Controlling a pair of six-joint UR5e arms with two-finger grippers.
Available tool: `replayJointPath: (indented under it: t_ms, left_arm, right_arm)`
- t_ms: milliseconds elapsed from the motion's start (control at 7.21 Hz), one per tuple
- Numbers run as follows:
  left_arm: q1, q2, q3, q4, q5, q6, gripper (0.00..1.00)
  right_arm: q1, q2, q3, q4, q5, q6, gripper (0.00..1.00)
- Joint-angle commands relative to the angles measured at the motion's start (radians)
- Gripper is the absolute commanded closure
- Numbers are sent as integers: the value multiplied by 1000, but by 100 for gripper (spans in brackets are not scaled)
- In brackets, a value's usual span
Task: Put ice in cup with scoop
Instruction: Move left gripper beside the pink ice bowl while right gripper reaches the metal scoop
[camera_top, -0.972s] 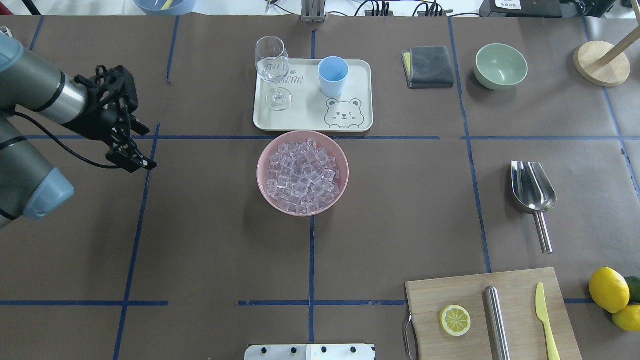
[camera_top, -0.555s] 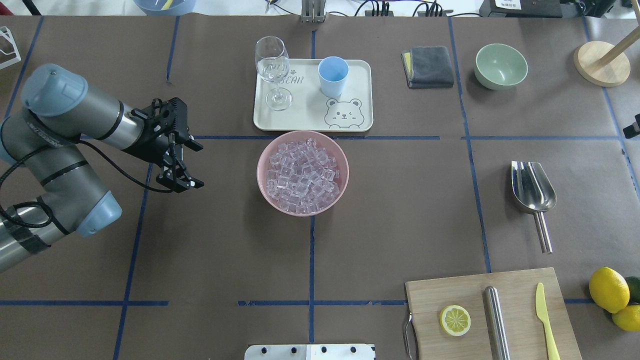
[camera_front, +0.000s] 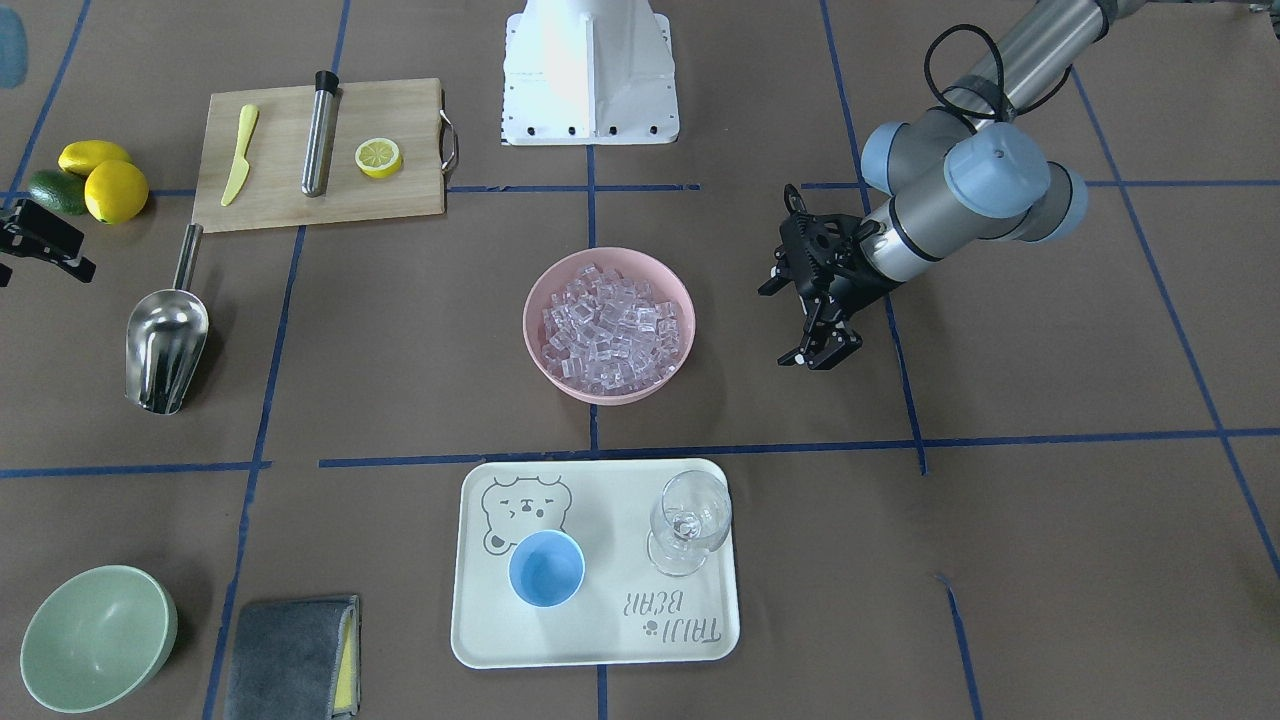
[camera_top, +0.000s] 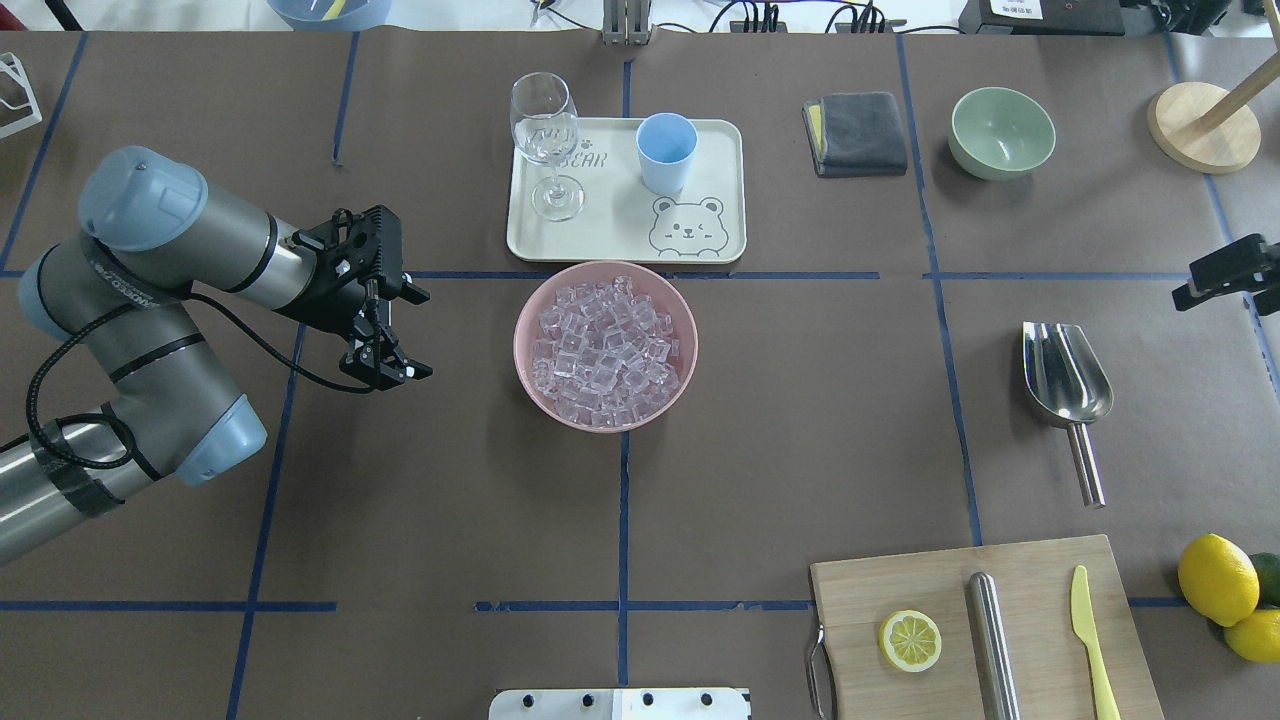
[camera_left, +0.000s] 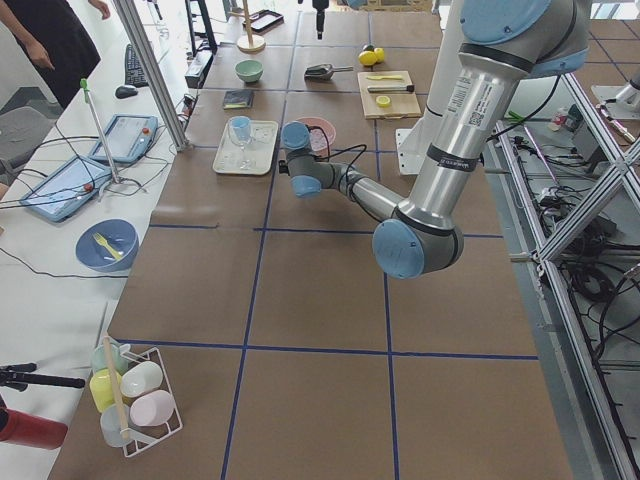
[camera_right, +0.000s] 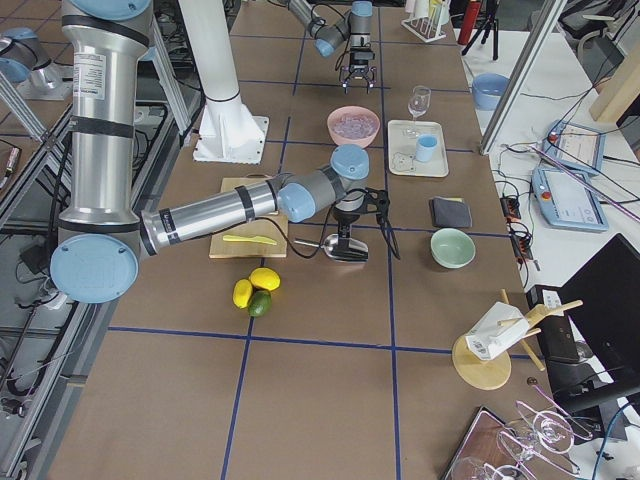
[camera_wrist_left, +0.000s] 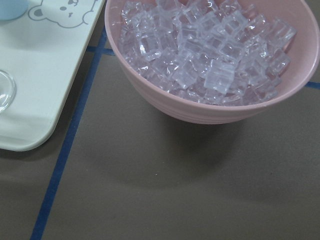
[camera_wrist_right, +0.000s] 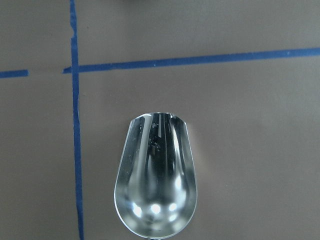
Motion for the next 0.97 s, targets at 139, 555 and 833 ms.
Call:
replayJointPath:
  t_ms: [139, 555, 833]
  left_arm:
    - [0, -11, -1, 1, 2, -1, 0]
    - [0, -18, -1, 1, 2, -1, 0]
    - [2, -18, -1, 1, 2, -1, 0]
  right_arm:
    - [-253, -111, 7, 188, -212, 226, 0]
    - [-400, -102, -10, 192, -288, 332, 0]
    - [-404, -99, -36, 194, -285, 319, 7]
